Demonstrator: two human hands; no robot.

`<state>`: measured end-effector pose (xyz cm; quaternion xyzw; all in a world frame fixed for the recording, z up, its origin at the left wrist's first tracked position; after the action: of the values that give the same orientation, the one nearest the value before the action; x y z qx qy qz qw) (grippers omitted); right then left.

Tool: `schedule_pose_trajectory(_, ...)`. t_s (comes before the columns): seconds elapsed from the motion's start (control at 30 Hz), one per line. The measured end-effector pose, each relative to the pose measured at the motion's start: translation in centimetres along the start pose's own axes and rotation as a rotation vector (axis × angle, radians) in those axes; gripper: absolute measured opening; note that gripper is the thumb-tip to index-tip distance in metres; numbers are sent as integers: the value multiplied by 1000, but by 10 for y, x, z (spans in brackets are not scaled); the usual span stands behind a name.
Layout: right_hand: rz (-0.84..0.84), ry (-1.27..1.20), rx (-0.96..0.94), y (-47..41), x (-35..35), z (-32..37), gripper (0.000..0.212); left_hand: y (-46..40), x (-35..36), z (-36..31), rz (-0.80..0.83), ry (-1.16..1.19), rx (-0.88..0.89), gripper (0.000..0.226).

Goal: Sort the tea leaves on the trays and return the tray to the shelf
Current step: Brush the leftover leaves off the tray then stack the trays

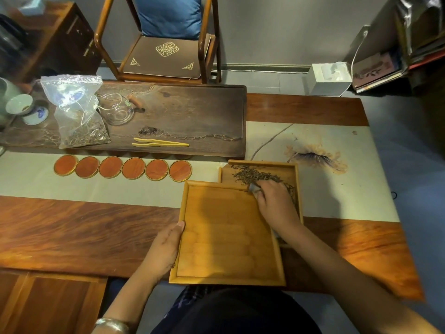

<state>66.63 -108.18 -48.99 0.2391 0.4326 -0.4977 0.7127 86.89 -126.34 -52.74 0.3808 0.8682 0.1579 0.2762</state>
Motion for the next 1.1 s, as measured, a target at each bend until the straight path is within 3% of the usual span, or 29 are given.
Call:
schedule_pose_trajectory(0.07,-37,-72,-50,6,-6,27,31,0,1,-1,5,2,5,34)
schedule_pose_trajectory(0.23,77,-102,-245,36,21,93,34,1,6,-8,27,15,25,35)
schedule_pose_trajectory(0.73,4,92,-7,5,13,2,31,0,-7,5,-15,9,-29,37)
schedule_pose_trajectory(0.87,-45,-17,-98,10,1,31,29,-3,-3,-1,-12,-17,6,37)
schedule_pose_trajectory(1.1,67,-133,-285,34,30,100,32,-6,5,-15,6,-51,65,35)
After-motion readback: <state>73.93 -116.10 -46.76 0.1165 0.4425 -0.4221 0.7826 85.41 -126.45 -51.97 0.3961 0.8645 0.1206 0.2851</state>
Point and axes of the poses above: each hand's wrist, its own y-axis away from the middle knuckle, its own x-axis out of the palm, z = x × y, the point moved 10 cm from there along -y, towards the middle knuckle, and after that the axes turned 15 degrees about -z, right-handed, at the moved point
